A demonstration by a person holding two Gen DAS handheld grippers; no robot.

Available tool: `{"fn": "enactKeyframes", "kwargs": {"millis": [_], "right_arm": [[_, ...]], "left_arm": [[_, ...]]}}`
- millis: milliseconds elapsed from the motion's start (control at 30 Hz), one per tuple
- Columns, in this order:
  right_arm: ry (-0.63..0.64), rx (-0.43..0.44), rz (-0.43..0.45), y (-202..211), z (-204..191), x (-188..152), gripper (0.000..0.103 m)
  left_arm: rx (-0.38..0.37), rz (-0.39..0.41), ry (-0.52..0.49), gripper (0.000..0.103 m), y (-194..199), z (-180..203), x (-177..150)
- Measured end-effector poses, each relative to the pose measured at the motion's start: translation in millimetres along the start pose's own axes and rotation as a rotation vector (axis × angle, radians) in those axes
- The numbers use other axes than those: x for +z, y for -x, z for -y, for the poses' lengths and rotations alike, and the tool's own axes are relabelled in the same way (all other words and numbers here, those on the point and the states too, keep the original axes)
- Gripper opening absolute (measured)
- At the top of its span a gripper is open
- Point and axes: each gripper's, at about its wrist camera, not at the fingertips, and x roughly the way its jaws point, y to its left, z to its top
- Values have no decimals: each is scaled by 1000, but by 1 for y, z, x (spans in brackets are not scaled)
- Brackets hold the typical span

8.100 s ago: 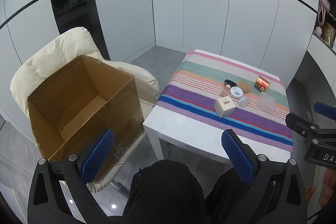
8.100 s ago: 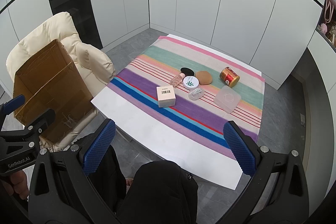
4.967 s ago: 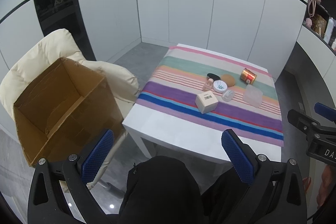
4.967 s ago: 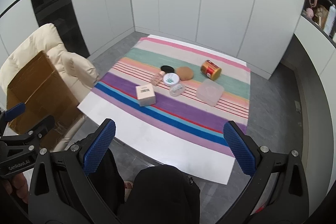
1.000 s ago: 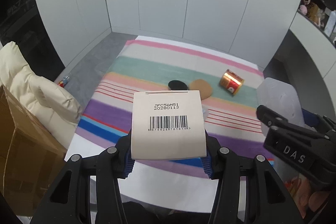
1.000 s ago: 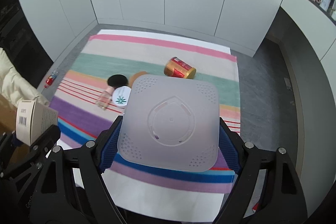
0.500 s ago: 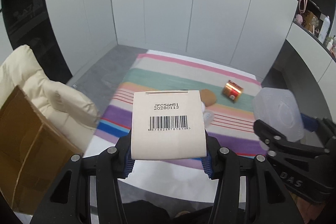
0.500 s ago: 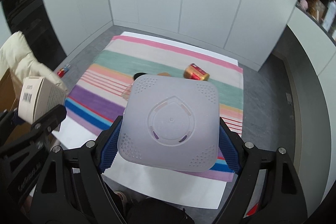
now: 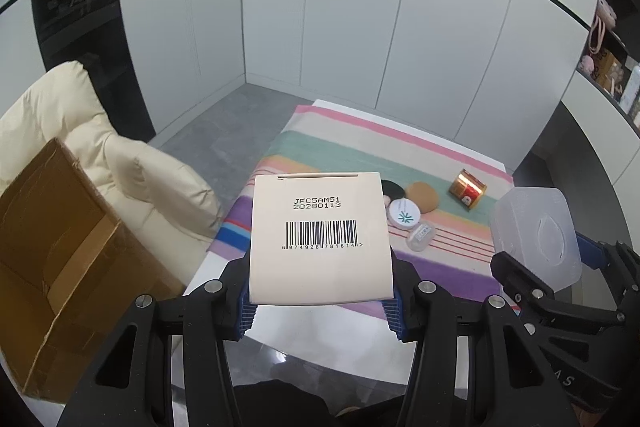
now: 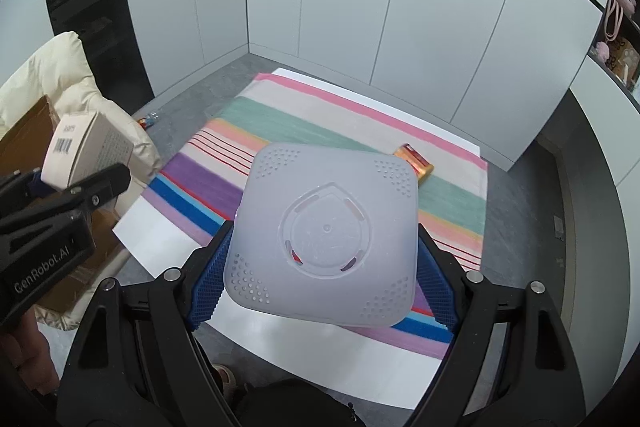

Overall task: Organize objects
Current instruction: 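Carry the white box with left tool while right tool carries container toward cardboard box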

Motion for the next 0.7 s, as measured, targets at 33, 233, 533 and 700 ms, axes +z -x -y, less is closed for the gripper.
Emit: {"fn": "enactKeyframes", "kwargs": {"millis": [33,233,533,700], "right_arm": [[-1,5,0,-1,-2,1,85],[19,40,2,-6,-24,10,85],[79,97,14,-7,-68,20,85],[106,125,22,-6,-92,25,85]], "left_arm": [[7,0,4,52,0,-3,0],[34,18,43,52,7,-29,3],[77,38,97,52,16,-72,3],[100,46,124,52,21,-94,2]]}}
